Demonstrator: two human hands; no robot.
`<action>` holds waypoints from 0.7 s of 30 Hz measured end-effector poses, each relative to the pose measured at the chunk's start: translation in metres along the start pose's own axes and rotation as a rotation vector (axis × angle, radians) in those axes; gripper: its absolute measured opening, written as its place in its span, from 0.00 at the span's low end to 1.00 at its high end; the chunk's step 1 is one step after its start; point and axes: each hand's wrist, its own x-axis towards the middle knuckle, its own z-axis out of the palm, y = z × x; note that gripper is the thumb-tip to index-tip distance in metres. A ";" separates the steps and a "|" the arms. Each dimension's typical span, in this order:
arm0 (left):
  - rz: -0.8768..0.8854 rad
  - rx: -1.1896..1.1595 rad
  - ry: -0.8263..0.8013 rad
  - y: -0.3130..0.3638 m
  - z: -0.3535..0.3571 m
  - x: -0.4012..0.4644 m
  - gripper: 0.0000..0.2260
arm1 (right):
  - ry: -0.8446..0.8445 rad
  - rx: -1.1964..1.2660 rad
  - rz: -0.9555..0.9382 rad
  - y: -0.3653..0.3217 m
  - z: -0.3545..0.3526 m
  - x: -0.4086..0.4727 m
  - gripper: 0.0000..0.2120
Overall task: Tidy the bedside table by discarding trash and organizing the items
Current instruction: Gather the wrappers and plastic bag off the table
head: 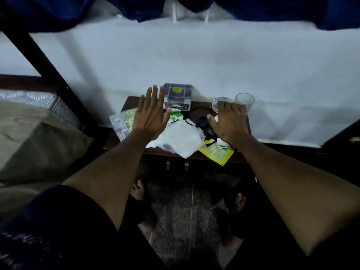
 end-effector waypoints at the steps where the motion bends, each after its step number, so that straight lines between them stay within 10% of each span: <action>1: -0.020 0.001 -0.034 -0.002 0.007 -0.008 0.33 | -0.032 -0.007 0.033 -0.001 0.005 -0.005 0.29; 21: -0.469 -0.208 -0.234 -0.085 0.050 -0.054 0.31 | -0.270 0.044 0.162 0.038 0.053 -0.064 0.36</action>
